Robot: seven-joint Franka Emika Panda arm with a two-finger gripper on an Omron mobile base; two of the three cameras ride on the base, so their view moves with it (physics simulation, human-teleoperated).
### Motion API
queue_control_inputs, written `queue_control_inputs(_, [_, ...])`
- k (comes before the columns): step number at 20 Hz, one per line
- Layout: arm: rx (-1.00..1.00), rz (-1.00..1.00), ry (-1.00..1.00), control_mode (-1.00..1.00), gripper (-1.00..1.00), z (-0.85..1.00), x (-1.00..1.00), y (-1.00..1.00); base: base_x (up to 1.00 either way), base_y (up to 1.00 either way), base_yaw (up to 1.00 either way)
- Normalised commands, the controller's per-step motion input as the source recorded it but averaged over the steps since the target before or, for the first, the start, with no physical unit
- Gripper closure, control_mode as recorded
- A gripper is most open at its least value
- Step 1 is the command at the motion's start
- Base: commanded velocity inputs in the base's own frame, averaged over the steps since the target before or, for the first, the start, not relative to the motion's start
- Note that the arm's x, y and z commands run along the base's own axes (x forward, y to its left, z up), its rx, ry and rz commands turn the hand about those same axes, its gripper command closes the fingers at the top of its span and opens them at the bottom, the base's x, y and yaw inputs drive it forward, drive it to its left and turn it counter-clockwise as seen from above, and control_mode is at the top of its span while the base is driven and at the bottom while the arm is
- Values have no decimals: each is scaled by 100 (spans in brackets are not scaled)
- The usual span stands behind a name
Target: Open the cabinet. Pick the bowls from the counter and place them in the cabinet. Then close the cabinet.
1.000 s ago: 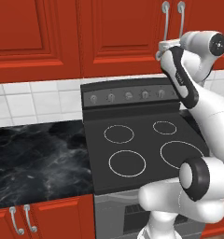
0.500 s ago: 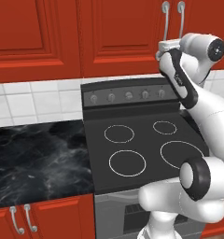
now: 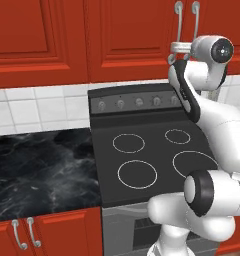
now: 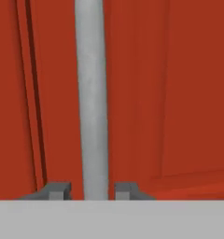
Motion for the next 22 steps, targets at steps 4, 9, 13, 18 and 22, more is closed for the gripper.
queue_control_inputs(4, [27,-15,2,-100,100,-42,-21,-100,0,0,0])
queue_control_inputs(9, [29,0,-11,-100,100,-32,-69,-100,0,0,0])
queue_control_inputs(13, [23,0,-18,-100,100,-4,-94,-100,0,0,0])
queue_control_inputs(18, [28,5,-13,-100,100,-4,-91,-100,0,0,0])
queue_control_inputs(22, [29,6,-13,-100,100,-6,-89,-100,0,0,0])
